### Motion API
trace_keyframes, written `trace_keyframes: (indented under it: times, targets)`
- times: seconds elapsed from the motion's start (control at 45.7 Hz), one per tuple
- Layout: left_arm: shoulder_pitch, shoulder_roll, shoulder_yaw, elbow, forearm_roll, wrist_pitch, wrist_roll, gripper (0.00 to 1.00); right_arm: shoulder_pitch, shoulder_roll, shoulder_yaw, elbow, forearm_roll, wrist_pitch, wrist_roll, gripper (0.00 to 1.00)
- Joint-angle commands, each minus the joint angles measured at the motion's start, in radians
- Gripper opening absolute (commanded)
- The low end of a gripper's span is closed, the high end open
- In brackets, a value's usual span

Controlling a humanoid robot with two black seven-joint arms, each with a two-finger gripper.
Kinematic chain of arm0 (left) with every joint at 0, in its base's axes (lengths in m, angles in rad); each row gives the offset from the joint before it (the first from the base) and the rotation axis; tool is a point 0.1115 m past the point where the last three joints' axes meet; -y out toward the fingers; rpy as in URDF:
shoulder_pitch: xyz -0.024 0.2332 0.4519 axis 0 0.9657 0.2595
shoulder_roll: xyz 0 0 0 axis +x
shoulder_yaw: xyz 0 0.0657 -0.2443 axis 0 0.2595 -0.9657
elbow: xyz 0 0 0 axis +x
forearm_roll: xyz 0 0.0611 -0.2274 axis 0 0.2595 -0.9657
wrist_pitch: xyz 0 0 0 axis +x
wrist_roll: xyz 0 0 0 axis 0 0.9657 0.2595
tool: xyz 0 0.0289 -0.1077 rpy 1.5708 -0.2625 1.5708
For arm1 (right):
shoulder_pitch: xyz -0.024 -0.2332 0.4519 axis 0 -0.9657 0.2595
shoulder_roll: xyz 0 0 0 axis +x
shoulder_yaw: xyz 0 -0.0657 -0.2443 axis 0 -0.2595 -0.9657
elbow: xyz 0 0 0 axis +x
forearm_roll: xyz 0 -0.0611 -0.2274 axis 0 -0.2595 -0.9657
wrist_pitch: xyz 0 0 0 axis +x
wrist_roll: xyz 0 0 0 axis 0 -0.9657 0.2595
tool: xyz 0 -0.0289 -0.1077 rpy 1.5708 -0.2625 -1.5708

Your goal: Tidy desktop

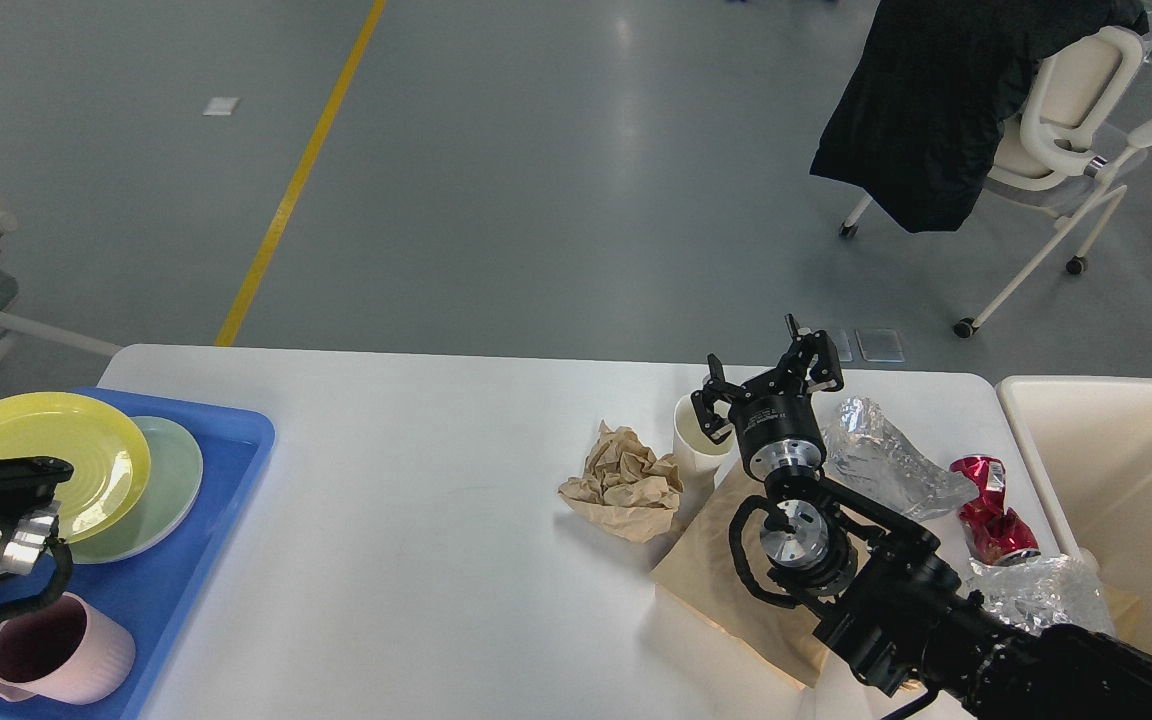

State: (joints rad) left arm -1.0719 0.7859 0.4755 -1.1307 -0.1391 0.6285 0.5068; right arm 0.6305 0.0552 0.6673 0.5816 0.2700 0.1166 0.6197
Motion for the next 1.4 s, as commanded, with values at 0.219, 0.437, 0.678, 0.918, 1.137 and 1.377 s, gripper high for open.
trace_keyframes:
  times: [0.219,0.437,0.678,0.918,1.137,1.377]
  targets:
    - [0.006,-0.020,-0.001,0.009,0.003,-0.001,-0.001,0.35,0.000,0.000,0.000,0.000,0.000,0.000,0.000,1.00]
    - [0.006,-0.024,0.000,0.008,0.003,-0.007,0.001,0.85,0.000,0.000,0.000,0.000,0.000,0.000,0.000,1.00]
    - [0.004,-0.027,0.000,0.008,0.003,-0.010,0.010,1.00,0.000,0.000,0.000,0.000,0.000,0.000,0.000,1.00]
    - [-0.002,-0.024,0.000,-0.024,0.003,-0.035,0.039,1.00,0.000,0.000,0.000,0.000,0.000,0.000,0.000,1.00]
    - [-0.060,0.019,0.000,-0.029,0.006,-0.220,0.124,1.00,0.000,0.000,0.000,0.000,0.000,0.000,0.000,1.00]
    - [-0.171,0.107,-0.017,-0.029,0.006,-0.544,0.124,1.00,0.000,0.000,0.000,0.000,0.000,0.000,0.000,1.00]
